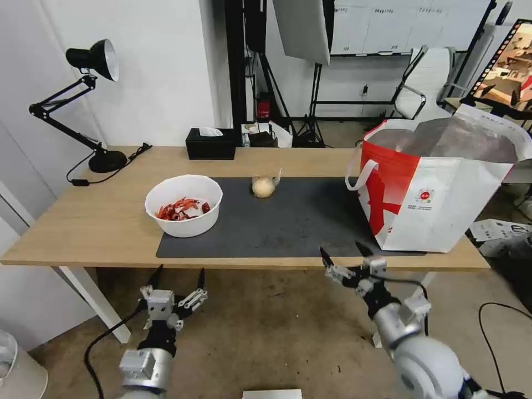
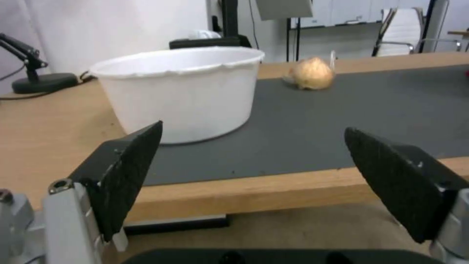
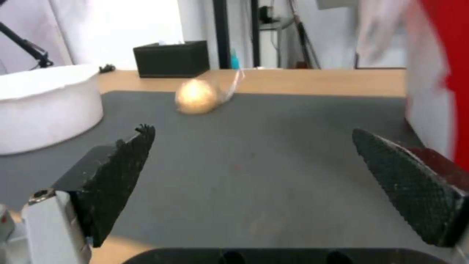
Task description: Pick up the trash from the table and place it into the takeout bag.
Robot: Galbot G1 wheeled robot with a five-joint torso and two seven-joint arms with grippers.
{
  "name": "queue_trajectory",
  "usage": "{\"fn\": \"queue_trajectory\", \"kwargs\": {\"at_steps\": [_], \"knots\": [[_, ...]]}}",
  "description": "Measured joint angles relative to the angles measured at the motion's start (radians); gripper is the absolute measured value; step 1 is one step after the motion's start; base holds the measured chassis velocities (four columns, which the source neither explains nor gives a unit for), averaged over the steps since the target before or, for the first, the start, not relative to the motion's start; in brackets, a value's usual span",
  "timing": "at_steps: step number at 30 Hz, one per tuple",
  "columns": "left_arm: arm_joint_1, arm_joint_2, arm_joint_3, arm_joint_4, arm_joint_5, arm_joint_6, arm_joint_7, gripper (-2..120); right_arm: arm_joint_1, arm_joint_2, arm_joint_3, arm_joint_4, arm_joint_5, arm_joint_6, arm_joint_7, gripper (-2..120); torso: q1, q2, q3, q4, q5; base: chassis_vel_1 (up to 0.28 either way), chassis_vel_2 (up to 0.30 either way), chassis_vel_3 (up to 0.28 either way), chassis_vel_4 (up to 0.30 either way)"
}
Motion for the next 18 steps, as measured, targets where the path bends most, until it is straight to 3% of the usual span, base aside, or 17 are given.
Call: {"fn": "queue_trajectory", "kwargs": {"at_steps": [3, 5, 7, 8, 11, 12, 14, 15, 17, 18], "knots": [[0.002, -0.001, -0.011, -0.002, -0.004, 0.0, -0.002, 100, 0.248, -0.044, -0.139, -0.109, 0.079, -0.027, 0.006, 100, 0.0, 0.0, 0.0, 0.0006, -0.0002, 0.0, 0.0, 0.0, 0.0], [0.002, -0.002, -0.013, -0.003, -0.005, 0.0, -0.002, 100, 0.293, -0.046, -0.168, -0.131, 0.091, -0.03, 0.007, 100, 0.0, 0.0, 0.0, 0.0007, -0.0001, 0.0, 0.0, 0.0, 0.0], [0.005, -0.008, -0.02, -0.004, -0.005, 0.0, -0.004, 100, 0.47, -0.026, -0.306, -0.245, 0.142, -0.039, 0.018, 100, 0.0, 0.0, 0.0, 0.0002, 0.0002, 0.0, 0.0, 0.0, 0.0], [0.005, -0.008, -0.02, -0.004, -0.005, 0.0, -0.004, 100, 0.47, -0.026, -0.306, -0.245, 0.142, -0.039, 0.018, 100, 0.0, 0.0, 0.0, 0.0002, 0.0002, 0.0, 0.0, 0.0, 0.0], [0.007, -0.012, -0.026, -0.004, -0.006, 0.0, -0.006, 100, 0.668, 0.046, -0.434, -0.397, 0.17, -0.048, 0.029, 100, 0.0, 0.0, 0.0, 0.0004, -0.0003, 0.0, 0.0, 0.0, 0.0], [0.007, -0.012, -0.026, -0.004, -0.006, 0.0, -0.006, 100, 0.668, 0.046, -0.434, -0.397, 0.17, -0.048, 0.029, 100, 0.0, 0.0, 0.0, 0.0004, -0.0003, 0.0, 0.0, 0.0, 0.0], [0.009, -0.014, -0.037, -0.001, -0.008, 0.0, -0.008, 100, 0.828, 0.156, -0.522, -0.568, 0.176, -0.065, 0.031, 100, 0.0, 0.0, 0.0, 0.0012, -0.0003, 0.0, 0.0, 0.0, 0.0], [0.009, -0.014, -0.037, -0.001, -0.008, 0.0, -0.008, 100, 0.828, 0.156, -0.522, -0.568, 0.176, -0.065, 0.031, 100, 0.0, 0.0, 0.0, 0.0012, -0.0003, 0.0, 0.0, 0.0, 0.0], [0.013, -0.019, -0.051, 0.003, -0.012, 0.0, -0.01, 100, 0.955, 0.275, -0.584, -0.77, 0.175, -0.099, 0.018, 100, 0.0, 0.0, 0.0, 0.0008, -0.0002, 0.0, 0.0, 0.0, 0.0], [0.013, -0.019, -0.051, 0.003, -0.012, 0.0, -0.01, 100, 0.955, 0.275, -0.584, -0.77, 0.175, -0.099, 0.018, 100, 0.0, 0.0, 0.0, 0.0008, -0.0002, 0.0, 0.0, 0.0, 0.0]]}}
